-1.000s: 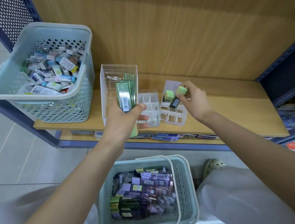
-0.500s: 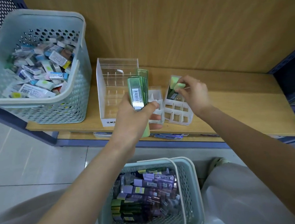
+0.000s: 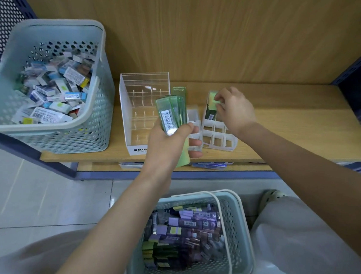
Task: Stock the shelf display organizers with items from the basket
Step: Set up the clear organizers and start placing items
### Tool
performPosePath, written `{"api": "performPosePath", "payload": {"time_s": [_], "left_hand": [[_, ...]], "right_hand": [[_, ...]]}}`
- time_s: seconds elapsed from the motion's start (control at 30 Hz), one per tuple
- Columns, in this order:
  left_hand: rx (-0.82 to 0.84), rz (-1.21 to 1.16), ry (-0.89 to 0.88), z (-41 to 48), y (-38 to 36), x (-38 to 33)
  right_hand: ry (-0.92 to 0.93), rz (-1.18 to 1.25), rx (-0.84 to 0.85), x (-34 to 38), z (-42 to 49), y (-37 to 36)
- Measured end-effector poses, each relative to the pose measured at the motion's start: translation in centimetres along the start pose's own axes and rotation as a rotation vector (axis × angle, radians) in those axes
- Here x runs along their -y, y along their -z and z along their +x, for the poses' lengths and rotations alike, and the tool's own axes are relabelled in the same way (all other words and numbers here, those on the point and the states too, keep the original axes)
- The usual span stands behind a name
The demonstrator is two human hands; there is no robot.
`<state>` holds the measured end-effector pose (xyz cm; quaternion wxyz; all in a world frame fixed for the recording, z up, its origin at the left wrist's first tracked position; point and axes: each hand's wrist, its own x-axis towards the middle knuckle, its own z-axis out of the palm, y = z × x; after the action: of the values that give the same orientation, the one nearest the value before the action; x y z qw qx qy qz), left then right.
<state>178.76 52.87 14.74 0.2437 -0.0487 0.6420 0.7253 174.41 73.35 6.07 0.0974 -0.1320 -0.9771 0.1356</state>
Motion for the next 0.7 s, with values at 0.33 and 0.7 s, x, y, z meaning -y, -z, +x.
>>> {"api": "performPosePath", "payload": {"time_s": [0.33,0.7], "left_hand": [[0.107,0.14,0.09,-0.9,0.6,0.2],[-0.026,0.014,-0.004,-2.7,0.9,0.4]], "right_hand": [[-0.004,0.853,0.429,6.6,-4.5,8.0],[-0.341,1.379,0.132,5.5,-9.7,12.1]]}}
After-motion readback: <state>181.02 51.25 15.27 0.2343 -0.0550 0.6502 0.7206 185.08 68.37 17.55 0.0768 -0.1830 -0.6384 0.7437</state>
